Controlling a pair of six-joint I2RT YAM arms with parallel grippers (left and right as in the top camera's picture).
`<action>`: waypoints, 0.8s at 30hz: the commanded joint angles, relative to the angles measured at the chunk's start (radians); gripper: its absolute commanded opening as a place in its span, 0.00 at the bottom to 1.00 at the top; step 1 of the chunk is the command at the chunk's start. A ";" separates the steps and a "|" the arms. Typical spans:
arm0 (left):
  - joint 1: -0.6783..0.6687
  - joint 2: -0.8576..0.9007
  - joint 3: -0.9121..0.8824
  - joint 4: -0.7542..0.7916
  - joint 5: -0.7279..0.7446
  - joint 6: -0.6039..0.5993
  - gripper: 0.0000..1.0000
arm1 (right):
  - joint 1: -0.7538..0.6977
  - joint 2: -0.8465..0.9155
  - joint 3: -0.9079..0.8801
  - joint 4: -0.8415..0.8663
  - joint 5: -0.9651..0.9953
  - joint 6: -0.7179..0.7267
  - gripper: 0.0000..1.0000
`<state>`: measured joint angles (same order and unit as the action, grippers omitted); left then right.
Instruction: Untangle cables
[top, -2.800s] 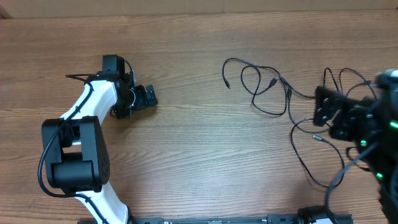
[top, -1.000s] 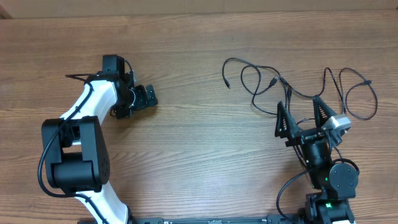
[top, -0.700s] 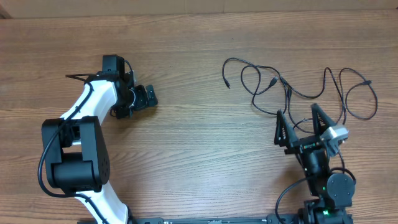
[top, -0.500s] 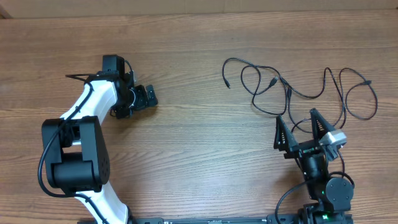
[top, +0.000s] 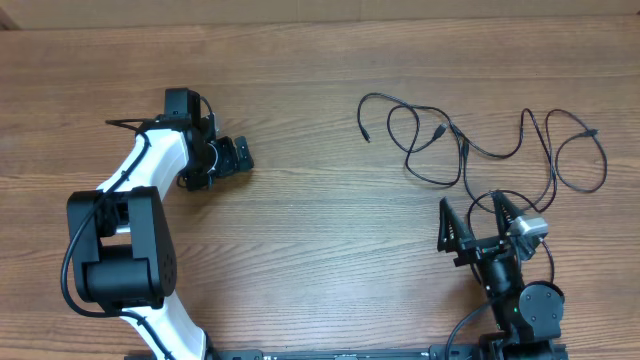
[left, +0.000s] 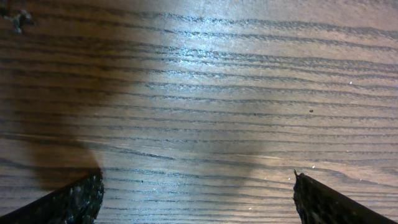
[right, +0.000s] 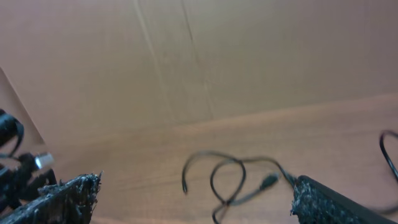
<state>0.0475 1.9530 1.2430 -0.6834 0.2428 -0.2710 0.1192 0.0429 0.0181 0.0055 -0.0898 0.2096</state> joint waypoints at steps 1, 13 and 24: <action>0.018 0.108 -0.076 -0.014 -0.070 0.002 0.99 | -0.002 -0.040 -0.011 -0.043 -0.002 0.006 1.00; 0.018 0.108 -0.076 -0.014 -0.070 0.002 0.99 | -0.002 -0.040 -0.011 -0.080 -0.002 0.006 1.00; 0.018 0.108 -0.076 -0.014 -0.070 0.002 0.99 | -0.003 -0.040 -0.010 -0.082 -0.002 0.006 1.00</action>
<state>0.0475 1.9526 1.2430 -0.6834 0.2428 -0.2710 0.1184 0.0128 0.0181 -0.0765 -0.0898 0.2096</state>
